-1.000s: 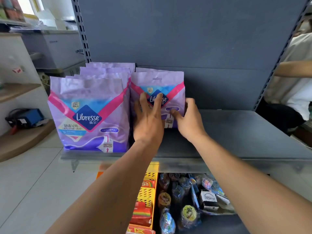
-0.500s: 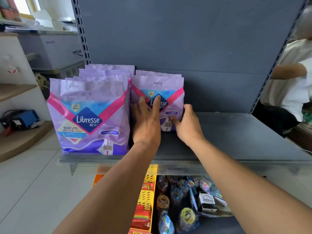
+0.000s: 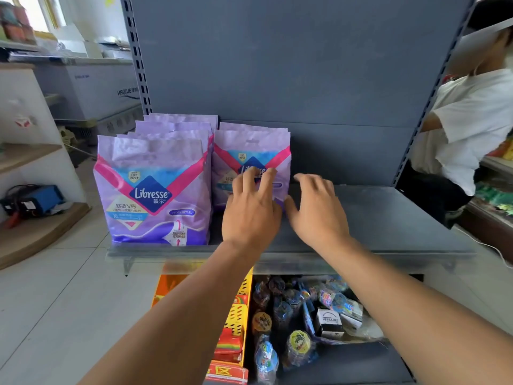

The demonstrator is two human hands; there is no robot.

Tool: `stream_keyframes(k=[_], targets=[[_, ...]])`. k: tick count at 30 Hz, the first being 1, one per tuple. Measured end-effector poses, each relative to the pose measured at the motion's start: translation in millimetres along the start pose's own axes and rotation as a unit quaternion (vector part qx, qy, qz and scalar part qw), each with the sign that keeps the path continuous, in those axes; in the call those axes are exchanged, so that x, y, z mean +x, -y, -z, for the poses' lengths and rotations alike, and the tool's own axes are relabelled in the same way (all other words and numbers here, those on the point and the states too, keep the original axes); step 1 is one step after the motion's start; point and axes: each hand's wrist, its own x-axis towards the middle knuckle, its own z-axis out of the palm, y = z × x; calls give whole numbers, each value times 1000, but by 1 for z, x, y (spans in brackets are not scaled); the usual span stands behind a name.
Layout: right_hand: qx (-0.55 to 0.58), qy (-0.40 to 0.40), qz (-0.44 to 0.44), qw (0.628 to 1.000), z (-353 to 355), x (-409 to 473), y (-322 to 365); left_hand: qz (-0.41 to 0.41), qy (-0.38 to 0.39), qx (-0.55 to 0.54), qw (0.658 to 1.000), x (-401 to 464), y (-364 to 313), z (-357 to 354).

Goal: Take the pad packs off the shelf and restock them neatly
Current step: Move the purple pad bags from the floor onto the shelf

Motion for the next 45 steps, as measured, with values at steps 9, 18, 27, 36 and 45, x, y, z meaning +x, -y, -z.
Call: stream_keyframes(k=[9, 18, 27, 36, 45], targets=[[-124, 20, 51, 991, 111, -99, -42, -74, 62, -42, 994, -57, -77, 47], [-187, 129, -112, 967, 237, -220, -117, -189, 190, -85, 960, -118, -202, 48], [-129, 149, -384, 902, 284, -376, -284, -270, 351, -122, 888, -207, -355, -45], [-45, 167, -530, 830, 183, -520, -462, -291, 478, -102, 822, -303, -478, -239], [-108, 186, -527, 822, 40, -553, -594, -266, 527, -95, 802, -360, -500, -404]])
